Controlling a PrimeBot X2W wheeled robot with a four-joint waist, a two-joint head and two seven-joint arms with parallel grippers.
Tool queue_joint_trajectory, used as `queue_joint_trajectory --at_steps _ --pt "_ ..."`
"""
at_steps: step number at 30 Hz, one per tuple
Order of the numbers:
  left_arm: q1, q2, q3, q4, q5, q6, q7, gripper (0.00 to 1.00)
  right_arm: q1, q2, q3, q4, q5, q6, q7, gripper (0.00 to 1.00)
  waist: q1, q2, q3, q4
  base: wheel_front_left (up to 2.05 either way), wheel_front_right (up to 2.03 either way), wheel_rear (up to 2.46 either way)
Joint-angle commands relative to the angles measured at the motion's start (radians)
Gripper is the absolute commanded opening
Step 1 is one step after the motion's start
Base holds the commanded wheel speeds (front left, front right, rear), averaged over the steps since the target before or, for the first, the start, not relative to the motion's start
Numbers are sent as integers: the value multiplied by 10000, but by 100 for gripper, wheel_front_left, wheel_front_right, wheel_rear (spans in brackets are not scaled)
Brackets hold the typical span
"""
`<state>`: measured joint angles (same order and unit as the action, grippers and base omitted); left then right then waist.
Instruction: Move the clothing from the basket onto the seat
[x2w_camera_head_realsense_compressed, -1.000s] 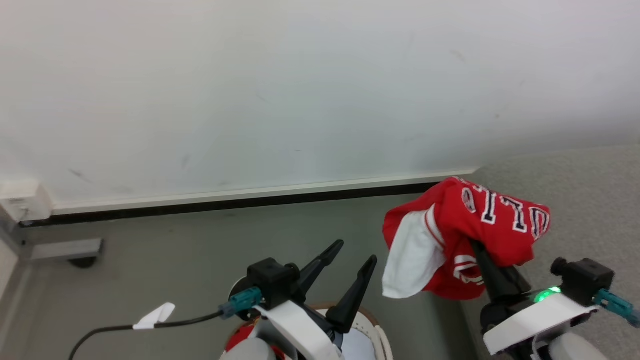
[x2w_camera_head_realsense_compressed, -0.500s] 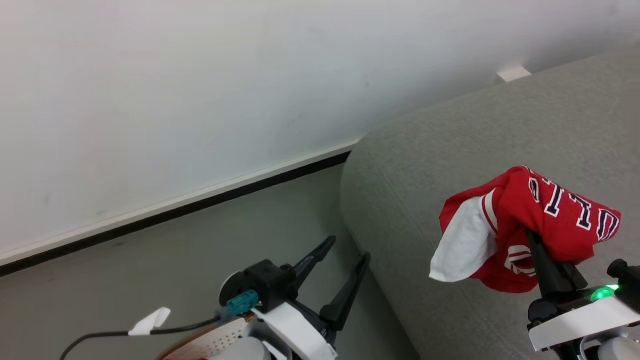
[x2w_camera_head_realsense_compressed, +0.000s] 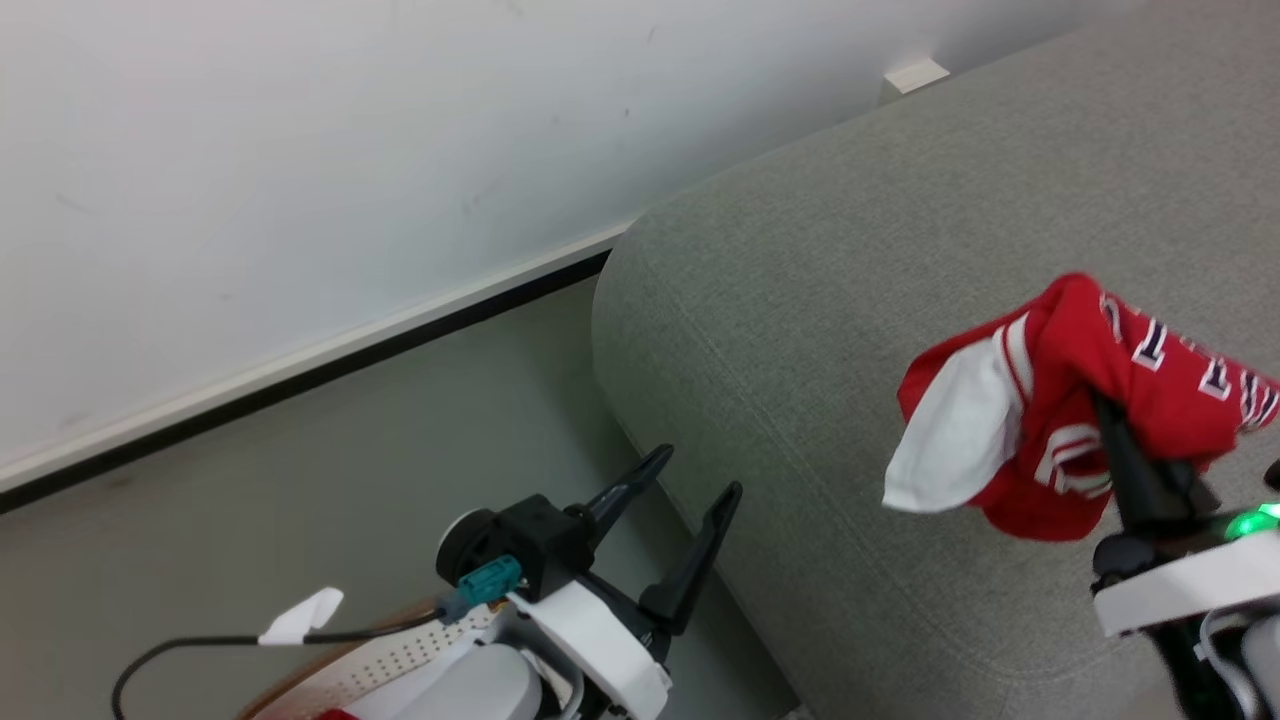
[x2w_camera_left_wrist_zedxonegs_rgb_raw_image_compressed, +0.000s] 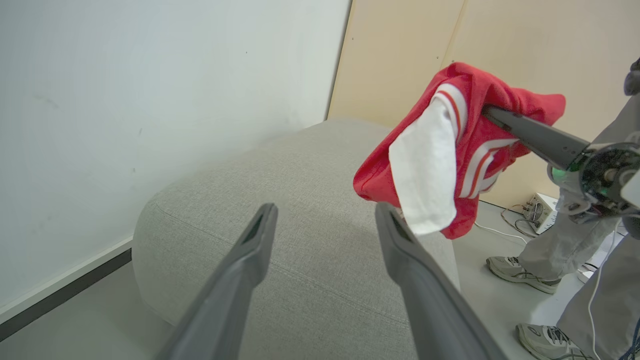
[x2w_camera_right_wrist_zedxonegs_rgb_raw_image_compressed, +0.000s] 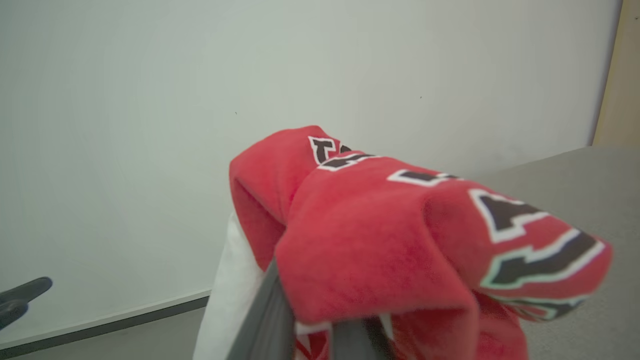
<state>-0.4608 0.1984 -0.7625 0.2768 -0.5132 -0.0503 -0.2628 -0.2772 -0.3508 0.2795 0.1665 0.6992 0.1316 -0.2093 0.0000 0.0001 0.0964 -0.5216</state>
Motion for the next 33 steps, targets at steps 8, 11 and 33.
queue_joint_trajectory --at_steps 8,11,33 --pt "-1011 445 13 -447 451 26 623 100 -2848 -812 -863 796 216 -18 186 0 0 -1 2016 1155 0 0 0" --pt "-1396 685 71 -803 551 56 910 100 -4069 -1152 -1212 1480 391 -18 204 0 0 -1 2992 1644 0 0 0" --pt "-2258 871 291 -1231 666 285 978 100 -7803 -2458 1024 7190 168 -21 4033 44 0 -1 4948 3022 0 0 0"
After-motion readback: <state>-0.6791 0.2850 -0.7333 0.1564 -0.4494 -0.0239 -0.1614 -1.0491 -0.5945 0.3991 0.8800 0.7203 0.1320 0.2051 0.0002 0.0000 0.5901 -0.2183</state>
